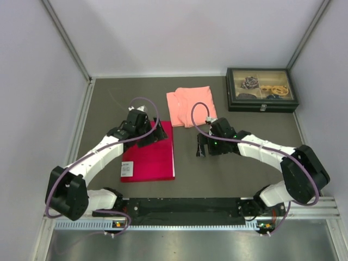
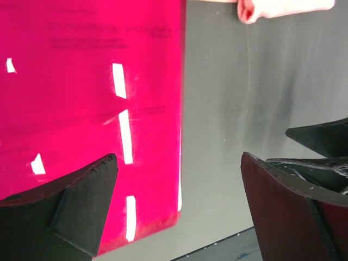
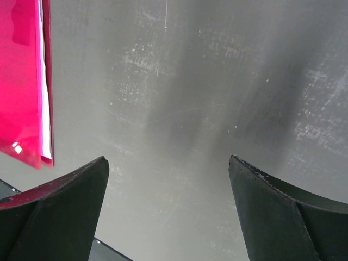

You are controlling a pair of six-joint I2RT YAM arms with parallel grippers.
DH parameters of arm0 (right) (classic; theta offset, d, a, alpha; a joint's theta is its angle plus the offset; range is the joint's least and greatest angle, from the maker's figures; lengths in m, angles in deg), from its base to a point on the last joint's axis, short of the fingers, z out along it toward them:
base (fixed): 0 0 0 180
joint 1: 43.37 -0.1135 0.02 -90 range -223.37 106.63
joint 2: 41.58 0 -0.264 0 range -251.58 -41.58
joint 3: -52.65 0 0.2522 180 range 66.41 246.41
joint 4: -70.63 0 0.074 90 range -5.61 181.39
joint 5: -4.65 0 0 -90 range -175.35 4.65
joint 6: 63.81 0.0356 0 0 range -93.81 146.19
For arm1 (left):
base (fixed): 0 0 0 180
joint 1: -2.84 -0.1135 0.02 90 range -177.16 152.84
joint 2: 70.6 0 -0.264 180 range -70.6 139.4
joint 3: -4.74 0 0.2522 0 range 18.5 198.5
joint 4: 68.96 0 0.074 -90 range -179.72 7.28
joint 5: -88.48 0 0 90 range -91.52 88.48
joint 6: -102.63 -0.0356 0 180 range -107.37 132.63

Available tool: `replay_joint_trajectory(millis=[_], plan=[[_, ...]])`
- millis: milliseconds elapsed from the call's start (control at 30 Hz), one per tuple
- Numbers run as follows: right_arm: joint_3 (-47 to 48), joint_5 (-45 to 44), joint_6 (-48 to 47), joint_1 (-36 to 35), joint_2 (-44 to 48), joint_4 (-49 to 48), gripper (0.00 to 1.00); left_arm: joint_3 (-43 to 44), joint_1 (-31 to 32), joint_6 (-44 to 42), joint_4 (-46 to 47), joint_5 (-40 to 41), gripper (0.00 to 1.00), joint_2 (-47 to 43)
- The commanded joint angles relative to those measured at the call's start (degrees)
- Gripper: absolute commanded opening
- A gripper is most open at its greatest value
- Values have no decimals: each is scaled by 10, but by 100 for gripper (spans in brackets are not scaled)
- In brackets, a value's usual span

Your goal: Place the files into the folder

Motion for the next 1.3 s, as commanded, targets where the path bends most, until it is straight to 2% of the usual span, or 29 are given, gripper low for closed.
replay_joint_trajectory(millis=[0, 233, 433, 567, 767, 900, 1000, 1033, 1200, 1267], plan=[[5, 11, -2, -2, -13, -33, 90, -13, -2, 12, 45, -11, 99, -20], [11, 23, 1, -2, -25, -36, 90, -85, -2, 44, 135, -15, 99, 5], [6, 26, 7, -2, -10, -33, 90, -156, -3, 68, 178, 2, 98, 87], [3, 20, 8, -2, 7, -26, 90, -171, -1, 73, 188, -16, 97, 54], [16, 8, 9, -1, 56, -4, 91, -82, -2, 22, 68, -8, 98, -55], [43, -36, -2, -1, 127, 45, 93, 35, -2, -20, -17, -13, 99, -117], [68, -80, -14, -1, 211, 94, 98, 107, -1, -47, -55, -4, 99, -161], [79, -106, -26, -3, 264, 104, 99, 123, -2, -51, -59, -4, 99, -172], [137, -188, -30, -2, 418, 185, 99, 233, -2, -75, -108, 4, 99, -229], [149, -190, -51, -2, 474, 198, 99, 266, -2, -77, -124, 4, 99, -245]])
